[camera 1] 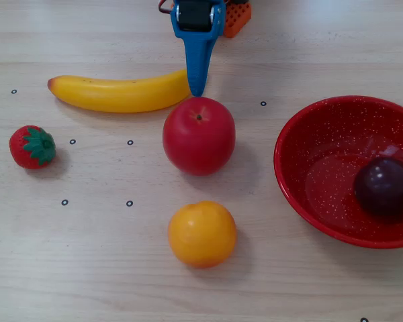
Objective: Put the plum in the red bowl.
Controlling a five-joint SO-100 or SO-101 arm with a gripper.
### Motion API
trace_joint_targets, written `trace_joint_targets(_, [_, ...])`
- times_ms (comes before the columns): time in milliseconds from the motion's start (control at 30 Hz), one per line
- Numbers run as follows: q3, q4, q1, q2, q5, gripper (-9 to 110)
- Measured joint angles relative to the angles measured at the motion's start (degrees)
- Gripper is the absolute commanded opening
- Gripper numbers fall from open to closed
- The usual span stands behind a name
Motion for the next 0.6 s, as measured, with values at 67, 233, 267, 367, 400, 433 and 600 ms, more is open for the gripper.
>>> trace_joint_targets(67, [0.00,0.00,-0.09,0.00,0.00,0])
trace_joint_targets(233, [0.00,0.00,0.00,0.00,0.00,0])
trace_joint_targets(267, [0.00,0.00,0.00,0.00,0.00,0])
trace_joint_targets(367, [0.00,0.00,0.00,0.00,0.00,0])
trace_joint_targets(400, [0.00,0.00,0.00,0.00,0.00,0])
trace_joint_targets(433, [0.00,0.00,0.00,0.00,0.00,0])
trace_joint_targets(600, [0.00,0.00,0.00,0.00,0.00,0])
